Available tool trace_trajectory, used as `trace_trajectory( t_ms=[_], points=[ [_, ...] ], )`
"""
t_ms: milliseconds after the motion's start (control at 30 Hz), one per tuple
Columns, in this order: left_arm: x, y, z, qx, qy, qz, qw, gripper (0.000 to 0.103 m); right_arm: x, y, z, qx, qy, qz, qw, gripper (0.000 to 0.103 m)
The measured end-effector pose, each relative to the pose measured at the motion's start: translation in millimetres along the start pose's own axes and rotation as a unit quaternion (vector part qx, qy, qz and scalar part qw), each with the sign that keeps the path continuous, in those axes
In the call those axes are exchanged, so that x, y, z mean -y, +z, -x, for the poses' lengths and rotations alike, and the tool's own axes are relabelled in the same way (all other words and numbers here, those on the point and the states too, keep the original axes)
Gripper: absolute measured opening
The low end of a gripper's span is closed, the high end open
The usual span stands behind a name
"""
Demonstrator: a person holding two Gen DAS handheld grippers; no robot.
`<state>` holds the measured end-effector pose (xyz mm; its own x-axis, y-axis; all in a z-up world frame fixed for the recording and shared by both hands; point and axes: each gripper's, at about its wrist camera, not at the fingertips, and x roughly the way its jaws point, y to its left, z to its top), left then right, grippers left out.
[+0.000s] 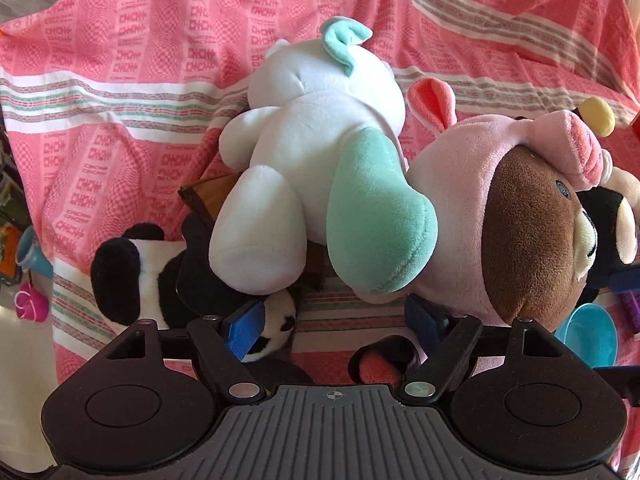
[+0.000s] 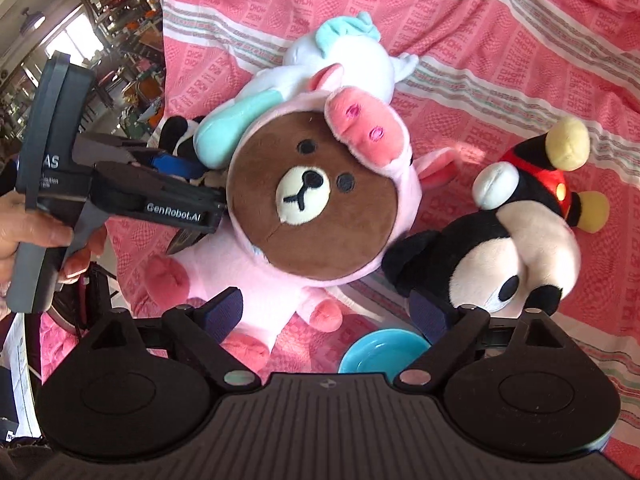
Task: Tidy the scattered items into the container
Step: 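Move both tools to the brown bear in pink pig costume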
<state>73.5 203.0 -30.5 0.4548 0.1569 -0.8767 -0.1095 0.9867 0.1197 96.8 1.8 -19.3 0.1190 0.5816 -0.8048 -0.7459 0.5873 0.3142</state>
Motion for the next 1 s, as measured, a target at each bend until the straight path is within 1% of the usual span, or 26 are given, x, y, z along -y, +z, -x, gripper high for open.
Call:
trace_trajectory(
  t_ms=[33, 67, 100, 167, 200, 267, 367, 400, 433, 467, 533, 600, 733, 833, 900, 1000],
  points=[
    [0, 0, -1, -0.001, -0.001, -0.001, 1.0000, 0.079, 0, -2, -7, -0.013, -0.002, 0.002, 1.000, 0.074],
    [-1, 0, -2, -0.001, -0.002, -0.003, 1.0000, 0.079, 1, -4, -15, -0.024, -0.005, 0.003, 1.000, 0.069],
    [-1, 0, -2, -0.001, -0.002, -0.005, 1.0000, 0.079, 2, -5, -23, -0.033, -0.004, 0.002, 0.999, 0.063],
    [-1, 0, -3, -0.001, 0.000, -0.008, 1.0000, 0.079, 5, -5, -35, -0.042, 0.002, -0.005, 0.999, 0.060],
    [-1, 0, -3, -0.001, 0.000, -0.009, 1.0000, 0.079, 6, -5, -40, -0.039, 0.006, -0.006, 0.999, 0.060],
    [-1, -2, -3, -0.001, 0.003, -0.012, 0.9999, 0.079, 4, -4, -49, -0.043, 0.018, -0.002, 0.999, 0.057],
    [-2, -3, -3, -0.002, 0.005, -0.012, 0.9999, 0.080, -3, -2, -62, -0.056, 0.024, 0.013, 0.998, 0.044],
    [-2, -4, -3, -0.002, 0.004, -0.010, 0.9999, 0.081, -5, -3, -66, -0.064, 0.025, 0.015, 0.998, 0.032],
    [-2, -4, -2, -0.002, 0.003, -0.008, 1.0000, 0.082, -6, -5, -69, -0.071, 0.021, 0.017, 0.997, 0.027],
    [-1, -4, -1, -0.001, 0.002, -0.007, 1.0000, 0.084, -8, -7, -70, -0.074, 0.017, 0.021, 0.997, 0.025],
    [1, -6, 1, 0.001, -0.001, -0.006, 1.0000, 0.082, -12, -8, -64, -0.068, 0.008, 0.026, 0.997, 0.022],
    [5, -7, 3, -0.005, -0.008, -0.008, 0.9999, 0.081, -14, -8, -50, -0.058, 0.000, 0.028, 0.998, 0.022],
    [23, -18, -2, -0.035, -0.045, -0.017, 0.9982, 0.080, -7, -17, -28, -0.072, -0.018, 0.032, 0.997, 0.021],
    [38, -31, -8, -0.046, -0.063, -0.032, 0.9964, 0.080, 4, -27, -9, -0.073, -0.035, 0.020, 0.997, 0.021],
    [40, -37, -9, -0.053, -0.078, -0.028, 0.9952, 0.080, 9, -31, 0, -0.069, -0.043, 0.009, 0.997, 0.021],
    [26, -43, -2, -0.059, -0.090, 0.001, 0.9942, 0.081, 8, -34, 5, -0.066, -0.050, 0.005, 0.997, 0.022]
  ],
)
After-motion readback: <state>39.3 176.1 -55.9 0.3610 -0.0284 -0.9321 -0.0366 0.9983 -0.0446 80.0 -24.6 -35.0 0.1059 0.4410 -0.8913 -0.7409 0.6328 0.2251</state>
